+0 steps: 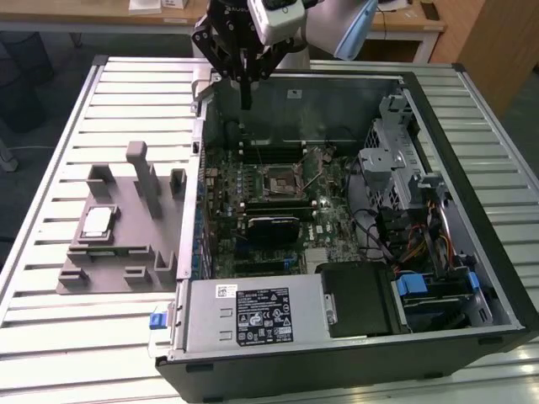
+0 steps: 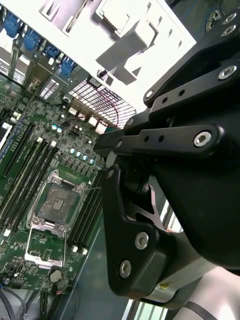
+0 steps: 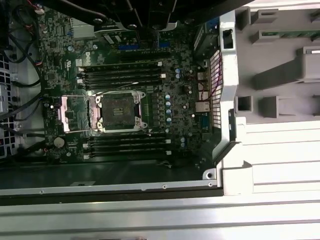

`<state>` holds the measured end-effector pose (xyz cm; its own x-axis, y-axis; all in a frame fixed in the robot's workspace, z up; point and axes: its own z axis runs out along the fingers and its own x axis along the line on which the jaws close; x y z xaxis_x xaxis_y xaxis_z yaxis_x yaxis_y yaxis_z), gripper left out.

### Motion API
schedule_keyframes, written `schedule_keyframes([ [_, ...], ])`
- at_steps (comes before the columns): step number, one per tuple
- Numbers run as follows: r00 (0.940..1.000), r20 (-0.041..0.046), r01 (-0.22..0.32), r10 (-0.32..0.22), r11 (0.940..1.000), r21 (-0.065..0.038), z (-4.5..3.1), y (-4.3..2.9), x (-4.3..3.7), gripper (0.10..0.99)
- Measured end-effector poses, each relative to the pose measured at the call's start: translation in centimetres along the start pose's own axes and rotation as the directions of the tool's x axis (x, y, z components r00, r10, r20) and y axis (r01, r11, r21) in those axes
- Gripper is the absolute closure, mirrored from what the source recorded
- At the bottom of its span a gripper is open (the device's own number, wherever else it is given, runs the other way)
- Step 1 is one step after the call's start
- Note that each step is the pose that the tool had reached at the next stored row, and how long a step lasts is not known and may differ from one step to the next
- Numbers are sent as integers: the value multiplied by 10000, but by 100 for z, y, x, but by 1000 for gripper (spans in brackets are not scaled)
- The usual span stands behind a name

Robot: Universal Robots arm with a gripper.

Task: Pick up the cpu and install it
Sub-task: 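Reach for the cpu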

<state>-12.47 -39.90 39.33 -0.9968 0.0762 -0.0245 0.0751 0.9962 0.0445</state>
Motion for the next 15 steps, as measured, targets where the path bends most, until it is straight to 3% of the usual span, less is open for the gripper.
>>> schedule_keyframes([
  [15,10000,0,-1,1,10000,0,-3,-8,96,980],
])
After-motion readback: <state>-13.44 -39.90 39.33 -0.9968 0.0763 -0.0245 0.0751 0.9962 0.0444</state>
